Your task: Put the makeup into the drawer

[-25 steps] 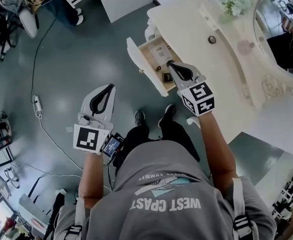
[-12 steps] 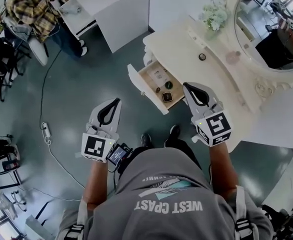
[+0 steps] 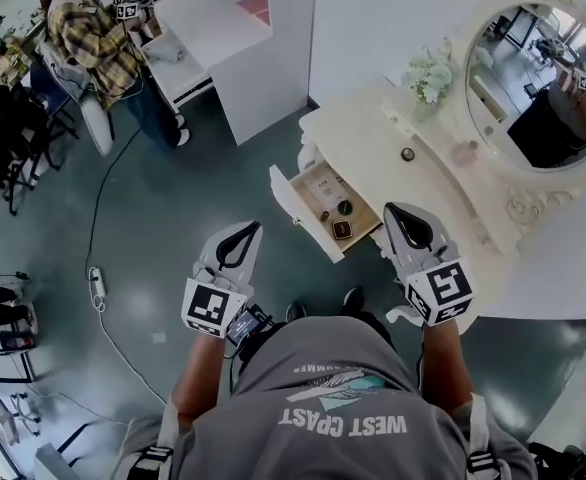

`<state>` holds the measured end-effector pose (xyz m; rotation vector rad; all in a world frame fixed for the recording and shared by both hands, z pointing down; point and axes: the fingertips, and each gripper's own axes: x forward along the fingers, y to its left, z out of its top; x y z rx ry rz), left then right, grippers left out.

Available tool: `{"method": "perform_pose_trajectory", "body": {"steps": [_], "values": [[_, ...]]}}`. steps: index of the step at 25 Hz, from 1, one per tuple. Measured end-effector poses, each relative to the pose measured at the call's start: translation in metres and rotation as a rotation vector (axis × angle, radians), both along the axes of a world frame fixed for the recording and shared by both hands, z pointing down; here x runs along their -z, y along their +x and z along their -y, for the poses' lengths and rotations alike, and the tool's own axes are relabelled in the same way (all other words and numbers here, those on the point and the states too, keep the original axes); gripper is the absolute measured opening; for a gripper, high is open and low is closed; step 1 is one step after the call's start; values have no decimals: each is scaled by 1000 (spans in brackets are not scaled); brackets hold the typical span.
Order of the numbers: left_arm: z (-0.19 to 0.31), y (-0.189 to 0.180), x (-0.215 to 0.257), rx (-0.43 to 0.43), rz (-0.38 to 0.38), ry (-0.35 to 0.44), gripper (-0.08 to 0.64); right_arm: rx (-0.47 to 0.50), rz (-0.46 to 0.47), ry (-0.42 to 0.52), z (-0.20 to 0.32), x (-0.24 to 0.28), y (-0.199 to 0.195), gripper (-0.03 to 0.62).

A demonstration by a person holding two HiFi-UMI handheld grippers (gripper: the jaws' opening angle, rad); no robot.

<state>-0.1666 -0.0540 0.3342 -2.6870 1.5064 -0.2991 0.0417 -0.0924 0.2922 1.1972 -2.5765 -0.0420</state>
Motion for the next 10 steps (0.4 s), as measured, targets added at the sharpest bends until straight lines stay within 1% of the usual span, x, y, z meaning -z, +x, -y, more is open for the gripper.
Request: {"method": "perform_pose_trajectory", "body": {"steps": [4,10], "values": [[-8,-1,6,-9,10,25,2,-6,-1,6,-11,5,2,-2],[-20,-3,10,3,13,38,2,-4,-1,10,-24,10,5,-1]]}}
